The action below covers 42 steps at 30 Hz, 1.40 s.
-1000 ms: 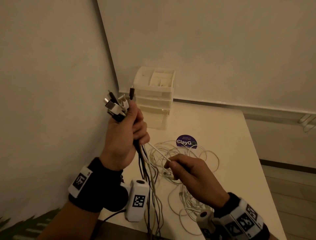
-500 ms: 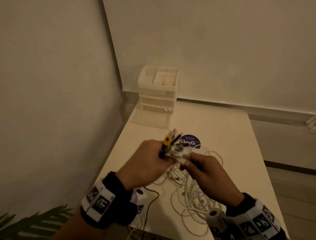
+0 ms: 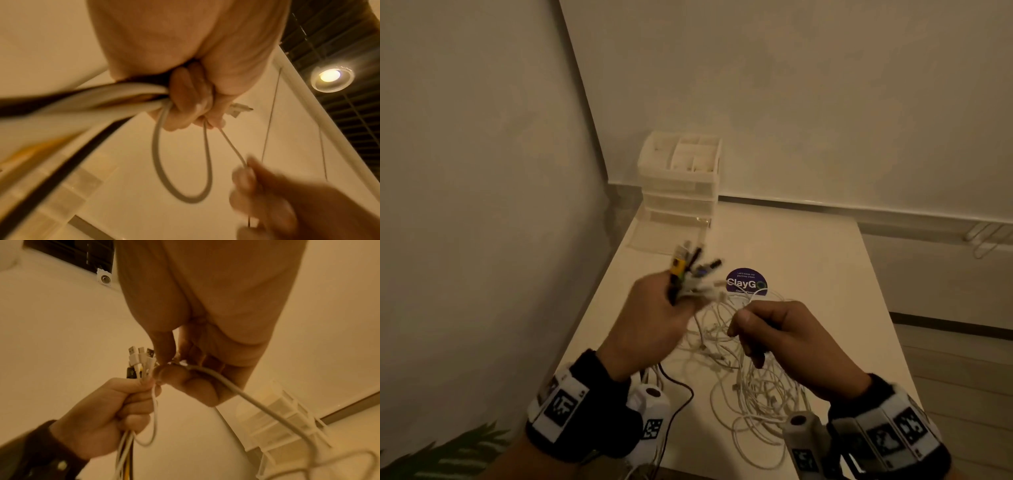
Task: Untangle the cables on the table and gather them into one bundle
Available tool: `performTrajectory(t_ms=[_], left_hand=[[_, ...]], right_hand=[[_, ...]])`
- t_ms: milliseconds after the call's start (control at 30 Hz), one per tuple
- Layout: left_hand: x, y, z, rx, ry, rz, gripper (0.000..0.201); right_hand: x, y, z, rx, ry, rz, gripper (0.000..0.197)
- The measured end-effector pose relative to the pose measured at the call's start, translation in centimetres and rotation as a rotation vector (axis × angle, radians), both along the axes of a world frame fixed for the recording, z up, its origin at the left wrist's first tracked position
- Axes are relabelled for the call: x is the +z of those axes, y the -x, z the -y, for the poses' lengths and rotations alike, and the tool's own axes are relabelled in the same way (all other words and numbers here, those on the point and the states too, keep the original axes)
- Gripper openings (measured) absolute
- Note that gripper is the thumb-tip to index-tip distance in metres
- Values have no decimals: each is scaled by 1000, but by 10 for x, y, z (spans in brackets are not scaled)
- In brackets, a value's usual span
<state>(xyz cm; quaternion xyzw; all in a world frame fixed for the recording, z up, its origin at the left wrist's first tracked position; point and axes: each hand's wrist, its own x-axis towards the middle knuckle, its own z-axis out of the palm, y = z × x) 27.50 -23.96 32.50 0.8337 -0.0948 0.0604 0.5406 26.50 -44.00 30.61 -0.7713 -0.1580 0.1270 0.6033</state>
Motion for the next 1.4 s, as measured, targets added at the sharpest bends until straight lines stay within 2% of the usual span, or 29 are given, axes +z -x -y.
performTrajectory(t_ms=[100,233,367,433,500,533,600,667,767,800,867,967,1100,1267,1333,1400], left_hand=[[10,-12,-21,197,178,27,21],[16,-16,-34,293,167,104,19],[9,-27,-60,477,441,99,28],[7,-28,-72,535,406,101,29],[7,-26,-69,563,305,163,16],[8,-24,-64,560,265,203,5],[6,-20,-52,544,234,282,18],[4,-11,-34,362,253,252,20],[-11,0,-6,-16,-100,216,25],[-19,0,2,-102,-180,207,23],[-26,-3,13,-151,-185,179,19],[-29,-9,16,-92,-149,213,27],[-19,-15,14,-24,-159,226,24],[-5,-32,-12,289,31,217,14],[4,-36,-27,390,78,236,22],[10,-38,-37,416,99,236,29]], right_hand=[[-11,0,7,27,46,49,23],[-25,-3,6,75,124,121,18],[-39,-10,9,43,273,163,22],[-44,-10,12,24,251,143,24],[-45,-10,14,-15,249,143,25],[-45,-12,13,-39,253,140,25],[-43,-15,9,-74,237,111,26],[-38,-17,5,-86,204,68,28],[-23,-15,-2,-31,92,-2,29],[-18,-15,-4,-15,22,-45,30],[-9,-17,-7,-7,-108,-153,36],[-3,-21,-5,29,-188,-233,45],[-6,-19,-3,66,-234,-210,32],[-25,-20,6,46,-164,-76,26],[-34,-20,9,38,-148,-69,26],[-40,-20,10,28,-164,-77,27]])
